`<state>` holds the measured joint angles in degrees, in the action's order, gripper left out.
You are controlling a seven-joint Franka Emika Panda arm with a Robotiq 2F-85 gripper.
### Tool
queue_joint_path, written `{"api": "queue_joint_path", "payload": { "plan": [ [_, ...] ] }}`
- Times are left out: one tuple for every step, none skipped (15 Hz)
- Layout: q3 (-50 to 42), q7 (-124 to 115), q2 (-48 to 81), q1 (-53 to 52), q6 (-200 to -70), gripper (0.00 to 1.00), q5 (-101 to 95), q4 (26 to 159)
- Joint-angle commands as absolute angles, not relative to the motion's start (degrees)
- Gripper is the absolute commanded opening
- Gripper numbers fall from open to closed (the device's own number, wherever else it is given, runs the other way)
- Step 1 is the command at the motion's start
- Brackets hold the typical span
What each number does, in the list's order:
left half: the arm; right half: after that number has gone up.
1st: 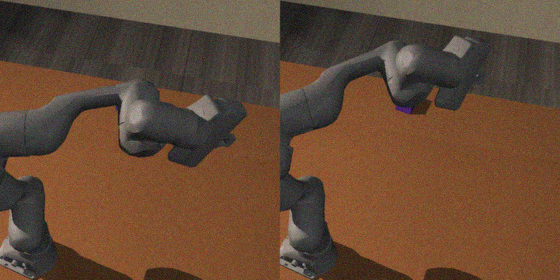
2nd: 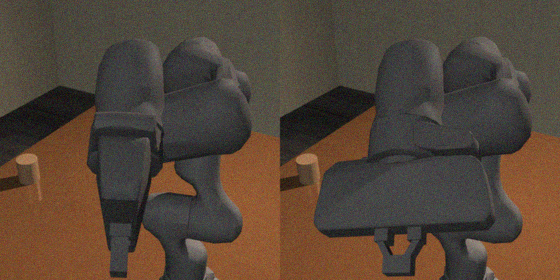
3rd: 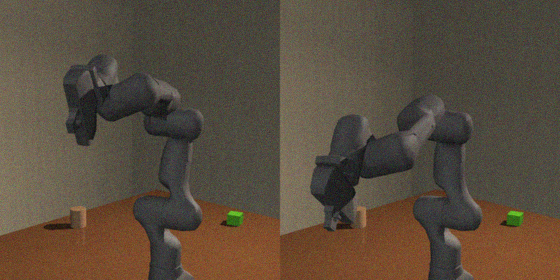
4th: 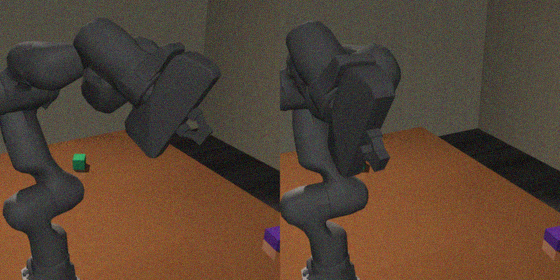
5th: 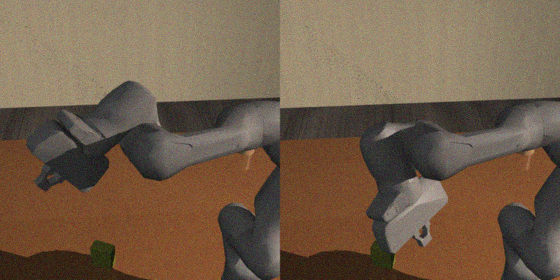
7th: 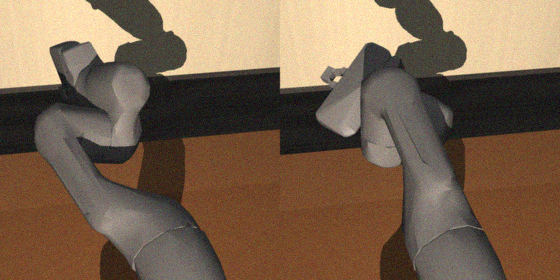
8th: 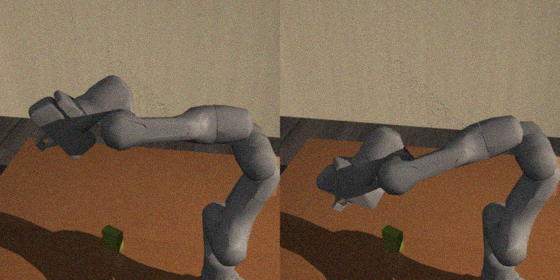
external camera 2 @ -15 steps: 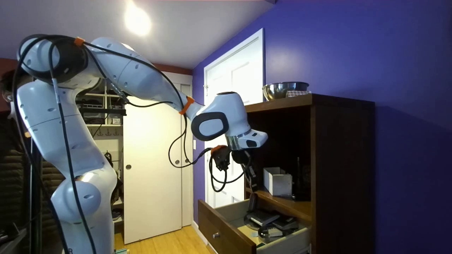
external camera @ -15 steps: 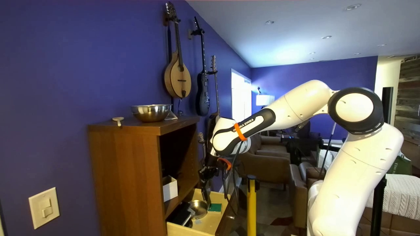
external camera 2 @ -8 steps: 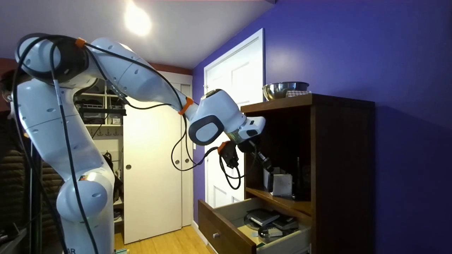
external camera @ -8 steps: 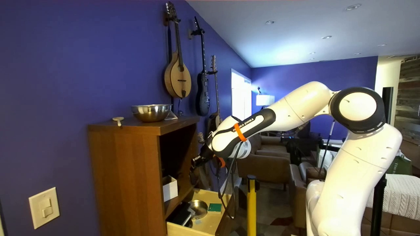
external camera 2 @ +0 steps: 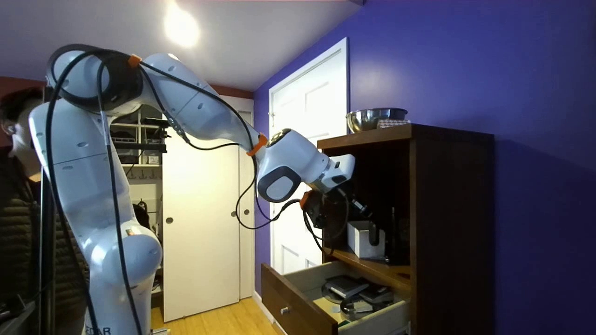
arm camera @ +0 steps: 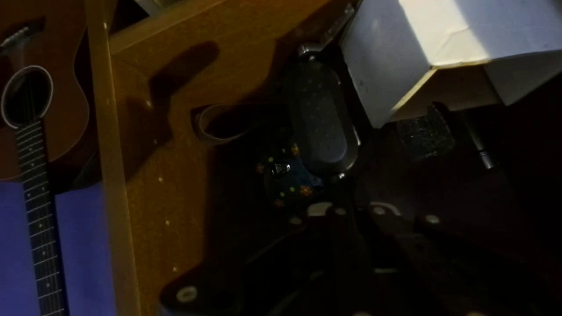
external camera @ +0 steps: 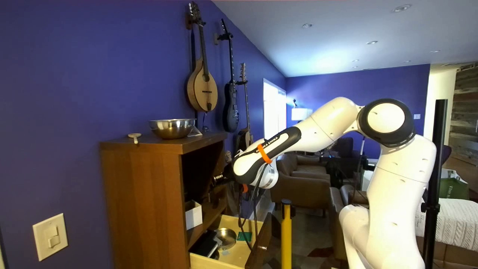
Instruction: Pick up the black object from the silver bowl in the open drawer and put it on the shelf
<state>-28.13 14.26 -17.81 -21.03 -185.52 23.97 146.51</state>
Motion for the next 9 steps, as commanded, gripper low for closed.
{"api": "queue_joint_path", "payload": {
  "plan": [
    [-38.8,15.2,-14.8,-31.6,-188.4,0.01,25.4,143.2],
    [-41.9,14.8,-14.2,-34.3,-188.6,0.01,25.2,142.7],
    [-45.1,14.7,-13.7,-36.7,-188.7,0.01,25.0,142.2],
    [-47.8,14.3,-13.5,-39.0,-188.2,0.01,25.1,141.7],
    [-50.9,14.2,-13.1,-41.5,-187.7,0.01,25.1,141.1],
    [-53.9,14.1,-12.6,-44.0,-187.3,0.01,25.1,140.5],
    [-57.0,14.0,-12.2,-46.8,-187.0,0.01,25.1,140.2],
    [-60.1,14.0,-11.9,-49.4,-186.8,0.01,25.1,139.7],
    [-62.9,13.9,-11.8,-51.9,-186.6,0.01,25.1,139.5]
  ]
}}
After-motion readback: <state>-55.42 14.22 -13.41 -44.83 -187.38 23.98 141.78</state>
